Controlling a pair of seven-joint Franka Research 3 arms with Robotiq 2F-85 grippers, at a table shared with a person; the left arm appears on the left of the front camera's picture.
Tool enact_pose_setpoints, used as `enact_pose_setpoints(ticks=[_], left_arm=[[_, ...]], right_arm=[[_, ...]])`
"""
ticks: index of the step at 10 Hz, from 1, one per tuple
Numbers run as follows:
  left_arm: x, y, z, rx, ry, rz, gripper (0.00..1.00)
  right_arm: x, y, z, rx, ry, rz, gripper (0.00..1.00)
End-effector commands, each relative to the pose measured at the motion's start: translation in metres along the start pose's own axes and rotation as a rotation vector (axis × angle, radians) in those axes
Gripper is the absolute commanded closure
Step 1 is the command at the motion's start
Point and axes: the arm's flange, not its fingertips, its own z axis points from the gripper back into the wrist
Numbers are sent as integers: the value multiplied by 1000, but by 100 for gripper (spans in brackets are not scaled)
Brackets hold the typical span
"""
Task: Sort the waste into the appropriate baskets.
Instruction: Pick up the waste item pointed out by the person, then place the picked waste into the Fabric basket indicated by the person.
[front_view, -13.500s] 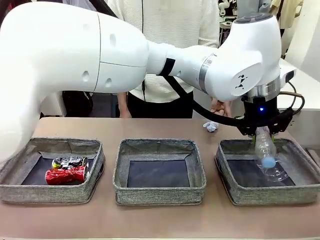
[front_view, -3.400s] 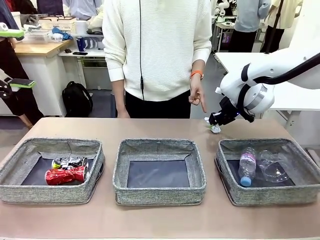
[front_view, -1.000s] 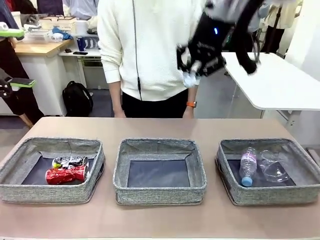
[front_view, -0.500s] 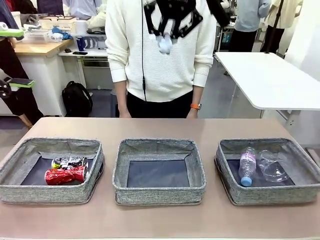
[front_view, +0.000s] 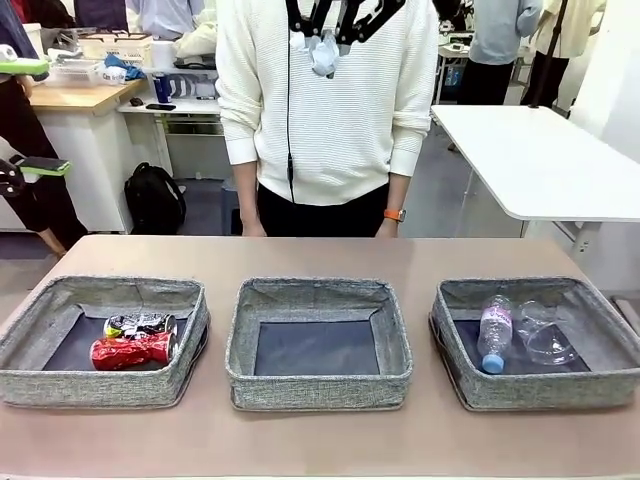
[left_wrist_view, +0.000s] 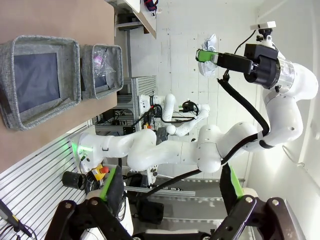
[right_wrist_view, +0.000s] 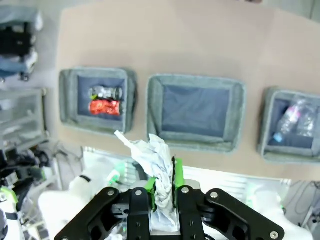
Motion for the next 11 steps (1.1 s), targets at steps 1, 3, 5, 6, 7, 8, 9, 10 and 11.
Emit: enact_pose_setpoints(ticks=[1,3,5,6,7,8,9,10,11], left_arm=[[-1,1,3,2,13,-19,0],[-1,1,3,2,13,-19,0],[-1,1,3,2,13,-19,0],[-1,1,3,2,13,-19,0],[-1,1,3,2,13,-19,0],[-1,1,3,2,13,-19,0],[-1,1,3,2,13,-19,0],[-1,1,3,2,13,-19,0],[-1,1,3,2,13,-19,0]], right_arm=[[0,-2,-2,-4,0,-5,92],[0,-2,-2,-4,0,-5,92],[0,-2,-2,-4,0,-5,92],[0,-2,-2,-4,0,-5,92],[0,-2,-2,-4,0,-5,92],[0,-2,-2,-4,0,-5,92],[0,-2,-2,-4,0,-5,92],[0,-2,-2,-4,0,-5,92],[0,-2,-2,-4,0,-5,92]])
